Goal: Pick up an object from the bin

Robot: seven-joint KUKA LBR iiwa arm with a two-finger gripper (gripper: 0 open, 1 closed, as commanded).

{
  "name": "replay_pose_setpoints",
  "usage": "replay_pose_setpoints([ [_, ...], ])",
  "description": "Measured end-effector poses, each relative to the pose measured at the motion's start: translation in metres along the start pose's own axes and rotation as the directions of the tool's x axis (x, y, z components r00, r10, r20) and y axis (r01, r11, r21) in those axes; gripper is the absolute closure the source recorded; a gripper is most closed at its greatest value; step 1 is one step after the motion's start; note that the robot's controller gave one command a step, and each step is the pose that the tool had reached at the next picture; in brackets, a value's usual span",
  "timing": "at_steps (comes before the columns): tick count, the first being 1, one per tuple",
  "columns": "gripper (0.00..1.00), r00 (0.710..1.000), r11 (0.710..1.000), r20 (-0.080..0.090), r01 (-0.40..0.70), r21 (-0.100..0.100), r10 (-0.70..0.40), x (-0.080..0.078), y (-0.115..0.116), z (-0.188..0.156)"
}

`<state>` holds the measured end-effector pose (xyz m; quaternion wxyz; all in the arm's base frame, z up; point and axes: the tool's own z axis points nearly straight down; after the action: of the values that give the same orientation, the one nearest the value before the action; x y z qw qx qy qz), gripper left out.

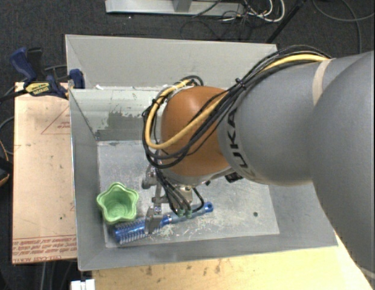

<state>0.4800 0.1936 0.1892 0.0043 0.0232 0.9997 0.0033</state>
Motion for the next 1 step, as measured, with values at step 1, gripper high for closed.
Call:
replay_pose_setpoints([
  [1, 0.0, 1.0, 1.0, -0.005, 0.008, 0.004, -0.008, -0.0311, -0.0499, 0.1147],
])
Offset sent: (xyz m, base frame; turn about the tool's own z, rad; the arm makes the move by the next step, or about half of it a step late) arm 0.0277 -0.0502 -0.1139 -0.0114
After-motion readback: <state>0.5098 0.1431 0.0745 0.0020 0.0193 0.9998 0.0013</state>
